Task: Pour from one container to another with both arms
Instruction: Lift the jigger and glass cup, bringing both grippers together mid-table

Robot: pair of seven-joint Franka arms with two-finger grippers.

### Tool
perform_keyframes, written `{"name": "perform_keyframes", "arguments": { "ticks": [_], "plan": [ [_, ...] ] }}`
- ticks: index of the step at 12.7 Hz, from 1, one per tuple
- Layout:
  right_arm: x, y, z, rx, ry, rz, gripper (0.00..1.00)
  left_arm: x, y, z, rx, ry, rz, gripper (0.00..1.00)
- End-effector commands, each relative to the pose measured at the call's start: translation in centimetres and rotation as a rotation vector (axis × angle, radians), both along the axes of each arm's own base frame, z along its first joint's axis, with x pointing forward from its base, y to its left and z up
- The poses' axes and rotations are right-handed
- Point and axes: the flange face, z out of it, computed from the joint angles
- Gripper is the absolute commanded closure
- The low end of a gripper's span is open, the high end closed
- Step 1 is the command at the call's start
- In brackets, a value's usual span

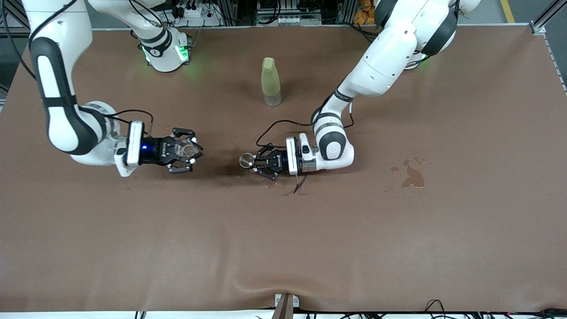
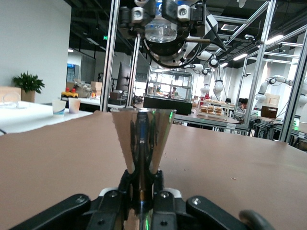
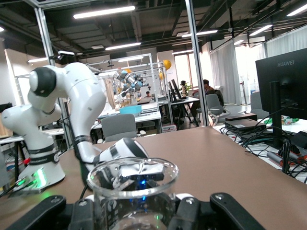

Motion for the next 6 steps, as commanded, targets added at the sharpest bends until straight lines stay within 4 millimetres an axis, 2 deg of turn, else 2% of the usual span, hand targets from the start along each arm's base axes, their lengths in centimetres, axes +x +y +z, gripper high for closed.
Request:
{"name": "perform_keyframes", "arguments": {
  "ticks": [1, 3, 5, 6],
  "plan": [
    [-1.5, 3.3, 0.3, 0.021, 0.034, -0.038, 1.0, 0.1, -0.4, -0.3, 0.008, -0.063, 0.021, 1.0],
    [-1.9, 5.6, 0.1, 0.022, 0.038, -0.052, 1.0, 0.2, 0.0, -0.6, 0.014, -0.069, 0.025, 1.0],
    [-2.3, 7.4, -0.1, 0.03, 0.047, -0.055, 1.0, 0.7, 0.2, 0.1, 0.013, -0.08, 0.027, 1.0],
    [-2.5, 7.9, -0.3, 0.027, 0.044, -0.057, 1.0, 0.7, 0.5, -0.5, 0.03, -0.082, 0.031, 1.0]
  ]
}}
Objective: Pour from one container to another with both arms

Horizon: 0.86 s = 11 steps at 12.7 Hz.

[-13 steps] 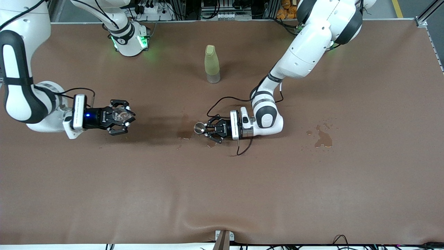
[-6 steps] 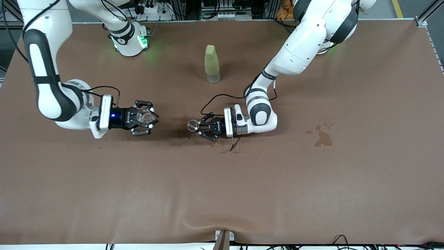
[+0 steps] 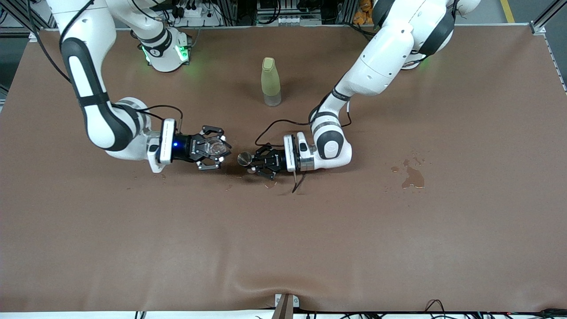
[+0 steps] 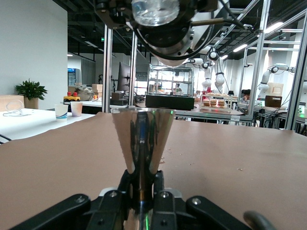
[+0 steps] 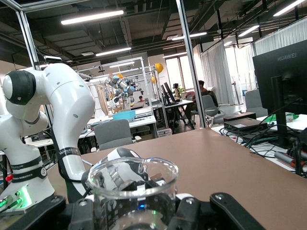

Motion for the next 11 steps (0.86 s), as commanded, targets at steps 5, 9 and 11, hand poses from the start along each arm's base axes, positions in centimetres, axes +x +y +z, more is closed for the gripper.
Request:
{"name": "perform_keyframes", "arguments": {
  "ticks": [5, 9, 11],
  "plan": [
    [-2.2, 4.2, -0.3, 0.015, -0.023, -0.056, 1.0, 0.9, 0.8, -0.1, 0.033, -0.044, 0.018, 1.0],
    [-3.0, 5.4, -1.6, 0.013, -0.03, -0.056, 1.0, 1.0, 1.2, -0.3, 0.039, -0.064, 0.022, 1.0],
    [-3.9, 5.5, -2.6, 0.01, -0.027, -0.061, 1.0, 1.1, 1.1, 0.0, 0.036, -0.064, 0.023, 1.0]
  ]
}}
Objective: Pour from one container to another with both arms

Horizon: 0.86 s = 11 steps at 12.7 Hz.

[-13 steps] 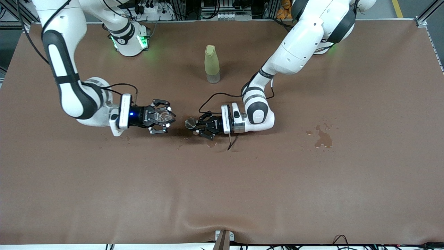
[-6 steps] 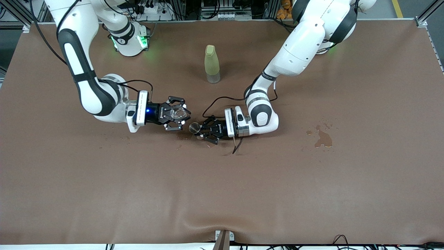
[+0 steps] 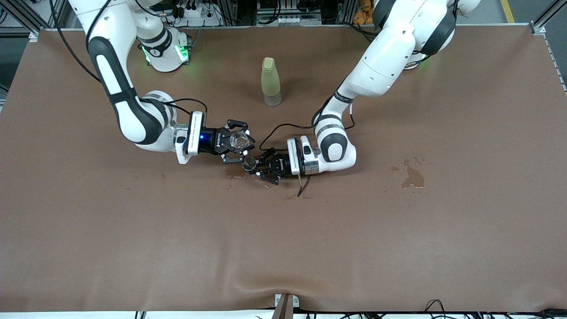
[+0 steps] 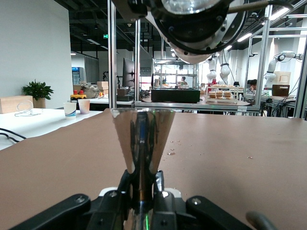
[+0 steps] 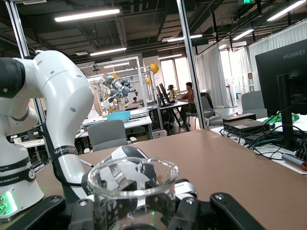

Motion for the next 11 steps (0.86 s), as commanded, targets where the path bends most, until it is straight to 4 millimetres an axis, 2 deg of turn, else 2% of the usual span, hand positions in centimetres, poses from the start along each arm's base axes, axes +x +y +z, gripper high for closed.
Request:
{"name": "perform_keyframes", "arguments": {
  "ticks": [1, 6, 11],
  "plan": [
    [-1.5, 0.1, -1.1, 0.007, -0.004, -0.026, 1.0, 0.1, -0.2, 0.4, 0.001, -0.021, 0.005, 1.0],
    [-3.7, 1.2, -2.7, 0.01, -0.015, -0.025, 1.0, 0.3, -0.2, 0.6, -0.005, -0.018, 0.014, 1.0],
    [-3.8, 1.2, -4.0, -0.009, 0.006, -0.05, 1.0, 0.4, -0.2, 0.7, -0.008, -0.017, 0.017, 1.0]
  ]
}}
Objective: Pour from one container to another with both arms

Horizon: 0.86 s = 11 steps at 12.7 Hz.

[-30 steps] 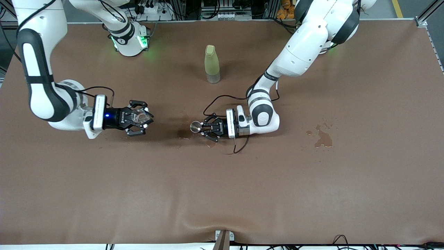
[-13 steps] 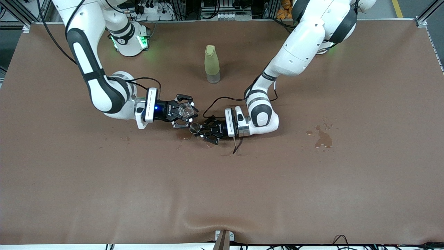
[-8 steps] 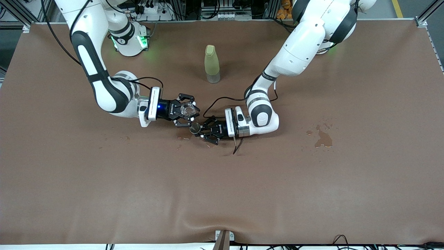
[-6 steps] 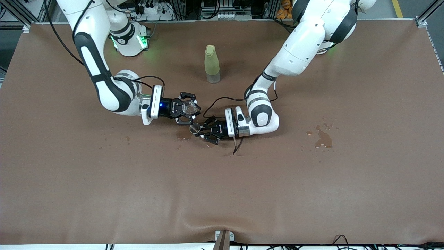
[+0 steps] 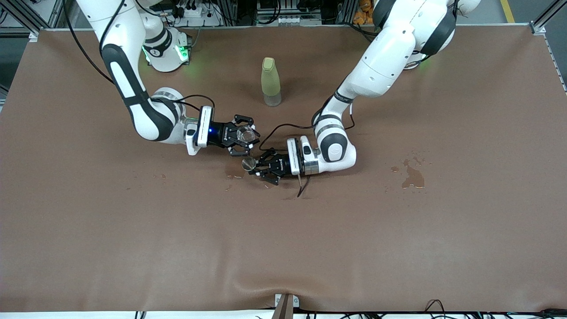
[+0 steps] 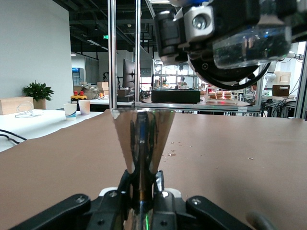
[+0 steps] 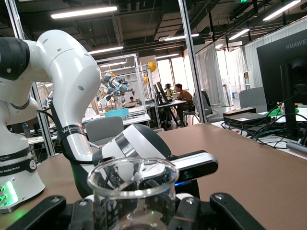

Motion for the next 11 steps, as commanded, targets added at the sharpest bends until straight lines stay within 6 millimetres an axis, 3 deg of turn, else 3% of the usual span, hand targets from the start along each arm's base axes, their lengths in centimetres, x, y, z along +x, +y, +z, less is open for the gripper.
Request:
{"name": "perform_keyframes", "arguments": {
  "ticks": [1, 7, 11],
  "plan": [
    [0.04, 0.04, -0.18, -0.008, 0.014, -0.052, 1.0, 0.22, -0.12, 0.49, -0.006, -0.013, 0.017, 1.0],
    [-0.24, 0.75, -0.15, 0.031, 0.28, -0.078, 1.0, 0.19, -0.29, 0.54, -0.011, -0.008, 0.019, 1.0],
    [-0.31, 0.91, 0.24, 0.05, 0.365, -0.074, 1.0, 0.22, -0.31, 0.66, -0.013, -0.006, 0.02, 1.0]
  ]
}}
